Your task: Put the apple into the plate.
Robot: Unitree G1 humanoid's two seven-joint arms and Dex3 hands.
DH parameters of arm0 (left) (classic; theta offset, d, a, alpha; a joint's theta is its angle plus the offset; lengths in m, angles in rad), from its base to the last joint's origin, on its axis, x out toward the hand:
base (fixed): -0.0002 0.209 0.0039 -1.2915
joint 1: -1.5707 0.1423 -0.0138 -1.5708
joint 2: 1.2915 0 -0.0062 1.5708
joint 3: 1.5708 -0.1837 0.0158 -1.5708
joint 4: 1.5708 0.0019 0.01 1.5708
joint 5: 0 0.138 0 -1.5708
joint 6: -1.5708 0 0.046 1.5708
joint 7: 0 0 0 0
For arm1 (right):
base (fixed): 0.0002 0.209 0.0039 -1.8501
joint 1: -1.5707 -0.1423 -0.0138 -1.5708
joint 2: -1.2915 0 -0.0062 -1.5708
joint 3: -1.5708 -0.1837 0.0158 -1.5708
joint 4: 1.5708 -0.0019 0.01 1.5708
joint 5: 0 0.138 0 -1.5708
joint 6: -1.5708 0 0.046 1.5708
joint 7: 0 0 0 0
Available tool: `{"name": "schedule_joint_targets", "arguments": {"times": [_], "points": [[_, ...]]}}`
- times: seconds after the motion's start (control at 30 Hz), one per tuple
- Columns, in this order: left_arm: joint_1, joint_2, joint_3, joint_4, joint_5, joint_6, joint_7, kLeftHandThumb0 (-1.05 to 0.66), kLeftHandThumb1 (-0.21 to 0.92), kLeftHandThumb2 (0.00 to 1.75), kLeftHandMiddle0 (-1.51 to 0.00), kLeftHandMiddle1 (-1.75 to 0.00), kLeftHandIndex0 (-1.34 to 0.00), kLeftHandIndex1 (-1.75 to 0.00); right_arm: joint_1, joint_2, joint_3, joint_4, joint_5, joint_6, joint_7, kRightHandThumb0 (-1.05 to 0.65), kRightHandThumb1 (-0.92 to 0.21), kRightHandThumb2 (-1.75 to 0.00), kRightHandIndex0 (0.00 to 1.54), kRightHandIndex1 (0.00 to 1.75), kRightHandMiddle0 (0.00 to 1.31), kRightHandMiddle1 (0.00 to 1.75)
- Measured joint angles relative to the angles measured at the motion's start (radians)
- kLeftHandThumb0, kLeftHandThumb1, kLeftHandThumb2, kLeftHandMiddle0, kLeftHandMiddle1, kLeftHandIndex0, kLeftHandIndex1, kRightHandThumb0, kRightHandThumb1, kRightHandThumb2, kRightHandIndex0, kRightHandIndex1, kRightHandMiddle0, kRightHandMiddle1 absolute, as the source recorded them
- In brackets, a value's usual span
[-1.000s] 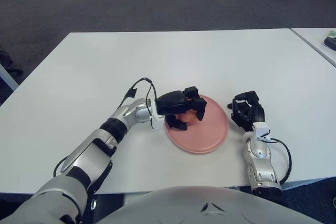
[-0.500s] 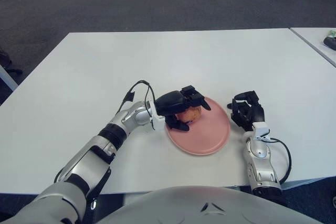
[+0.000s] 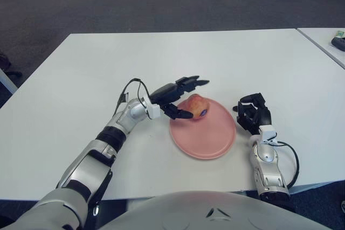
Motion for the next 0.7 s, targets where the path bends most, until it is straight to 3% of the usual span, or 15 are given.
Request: {"name": "schedule_joint_targets", "arguments": {"times": [0.23, 0.33, 0.5, 0.7], "points": [[0.027, -0.016, 0.087, -0.003, -0.208, 0.114, -0.149, -1.00, 0.81, 0.43, 0.00, 0.00, -0.02, -0.02, 0.000, -0.001, -0.001, 0.000, 0.000, 0.000, 0.004, -0.36, -0.82, -0.66, 0.55, 1.17, 0.25, 1.75], [0.045, -0.030, 0.127, -0.016, -0.266, 0.139, -0.177, -1.00, 0.82, 0.40, 0.00, 0.00, -0.01, -0.15, 0.000, -0.002, -0.001, 0.000, 0.001, 0.000, 0.005, -0.36, -0.82, -0.66, 0.54, 1.17, 0.25, 1.75], [0.080, -0.055, 0.193, -0.059, -0.293, 0.138, -0.158, -1.02, 0.85, 0.39, 0.00, 0.00, 0.00, -0.20, 0.000, -0.003, -0.001, 0.000, 0.001, 0.000, 0.009, -0.36, -0.82, -0.67, 0.54, 1.16, 0.25, 1.75], [0.110, -0.094, 0.271, -0.091, -0.261, 0.071, -0.050, -1.01, 0.88, 0.39, 0.00, 0.00, 0.00, -0.13, 0.000, -0.003, -0.001, -0.001, 0.002, 0.000, 0.010, -0.36, -0.79, -0.70, 0.55, 1.15, 0.27, 1.75]]}}
